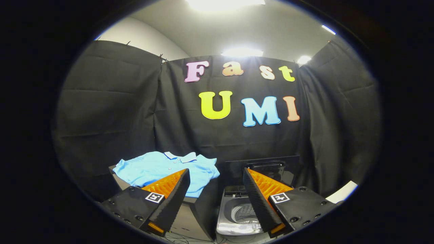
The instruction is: Put the clothes into the washing machine and then close the washing machine lid.
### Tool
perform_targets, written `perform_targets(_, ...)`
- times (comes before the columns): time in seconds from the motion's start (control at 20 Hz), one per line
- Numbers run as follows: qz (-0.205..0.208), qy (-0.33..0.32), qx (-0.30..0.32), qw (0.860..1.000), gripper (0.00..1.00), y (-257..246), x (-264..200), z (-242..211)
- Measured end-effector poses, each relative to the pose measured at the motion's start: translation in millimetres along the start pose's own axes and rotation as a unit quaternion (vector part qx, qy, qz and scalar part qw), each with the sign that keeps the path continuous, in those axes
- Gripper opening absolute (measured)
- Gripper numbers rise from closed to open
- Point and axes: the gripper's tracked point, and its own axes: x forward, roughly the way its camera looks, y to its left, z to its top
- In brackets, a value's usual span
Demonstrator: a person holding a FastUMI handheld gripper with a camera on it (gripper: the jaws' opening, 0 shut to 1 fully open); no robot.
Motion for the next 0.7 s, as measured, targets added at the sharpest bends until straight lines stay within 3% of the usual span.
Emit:
perform_targets(0.45, 0.077, 0.055, -0.007, 0.996, 0.98, 54.4, 73.3, 10.5)
perform_targets(0.7, 0.105, 0.111, -0.007, 0.988, 0.98, 82.1, 109.4, -10.5)
